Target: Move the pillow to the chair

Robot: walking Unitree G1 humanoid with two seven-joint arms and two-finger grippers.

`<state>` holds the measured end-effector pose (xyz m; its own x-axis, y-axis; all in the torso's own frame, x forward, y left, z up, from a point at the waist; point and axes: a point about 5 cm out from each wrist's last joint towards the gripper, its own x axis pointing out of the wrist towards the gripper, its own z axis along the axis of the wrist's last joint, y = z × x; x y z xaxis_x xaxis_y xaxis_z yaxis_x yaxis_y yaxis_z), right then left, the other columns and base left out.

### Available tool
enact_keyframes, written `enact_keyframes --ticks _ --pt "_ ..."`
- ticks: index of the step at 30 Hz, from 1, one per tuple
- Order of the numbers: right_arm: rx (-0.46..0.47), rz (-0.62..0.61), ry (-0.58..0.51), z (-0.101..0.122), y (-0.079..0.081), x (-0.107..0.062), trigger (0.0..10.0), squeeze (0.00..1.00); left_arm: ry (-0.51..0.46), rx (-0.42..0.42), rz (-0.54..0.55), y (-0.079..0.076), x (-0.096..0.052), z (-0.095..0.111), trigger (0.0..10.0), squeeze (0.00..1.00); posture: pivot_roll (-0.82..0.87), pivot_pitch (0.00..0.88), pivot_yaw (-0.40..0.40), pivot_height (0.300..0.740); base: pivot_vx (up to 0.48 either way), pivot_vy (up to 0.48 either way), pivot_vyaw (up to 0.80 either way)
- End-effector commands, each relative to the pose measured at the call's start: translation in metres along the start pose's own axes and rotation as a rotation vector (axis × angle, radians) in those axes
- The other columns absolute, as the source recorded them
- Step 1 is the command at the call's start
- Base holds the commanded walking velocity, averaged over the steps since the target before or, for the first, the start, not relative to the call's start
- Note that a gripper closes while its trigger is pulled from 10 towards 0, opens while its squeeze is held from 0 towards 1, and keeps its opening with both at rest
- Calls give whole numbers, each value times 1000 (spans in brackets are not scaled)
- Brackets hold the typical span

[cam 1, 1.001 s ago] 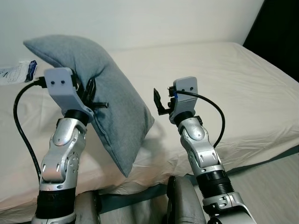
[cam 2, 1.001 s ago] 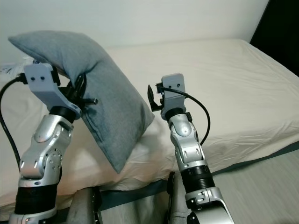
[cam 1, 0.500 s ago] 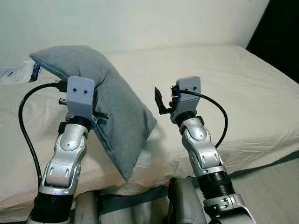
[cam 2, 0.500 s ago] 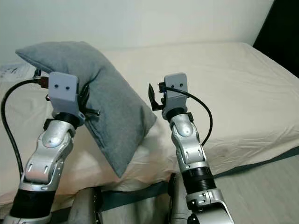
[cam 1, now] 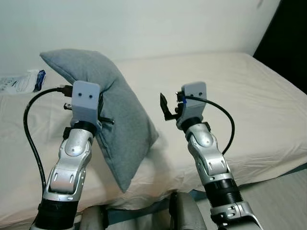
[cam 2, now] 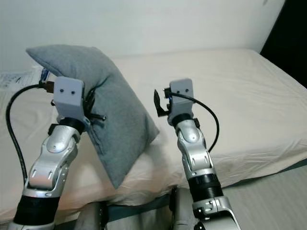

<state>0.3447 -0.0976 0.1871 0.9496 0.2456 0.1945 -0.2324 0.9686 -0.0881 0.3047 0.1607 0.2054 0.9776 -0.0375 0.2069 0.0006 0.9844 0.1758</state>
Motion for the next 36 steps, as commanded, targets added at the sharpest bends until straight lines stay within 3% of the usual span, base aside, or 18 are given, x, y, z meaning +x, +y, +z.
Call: enact_keyframes --ticks 1,36 --pt "-17 13 15 -2 3 -1 10000 0 -41 7 13 1 -1 7 10000 0 27 65 -52 638 0 0 0" --pt "-10 12 -25 3 3 -1 10000 0 -29 -8 6 1 -3 5 10000 0 30 66 -48 648 0 0 0"
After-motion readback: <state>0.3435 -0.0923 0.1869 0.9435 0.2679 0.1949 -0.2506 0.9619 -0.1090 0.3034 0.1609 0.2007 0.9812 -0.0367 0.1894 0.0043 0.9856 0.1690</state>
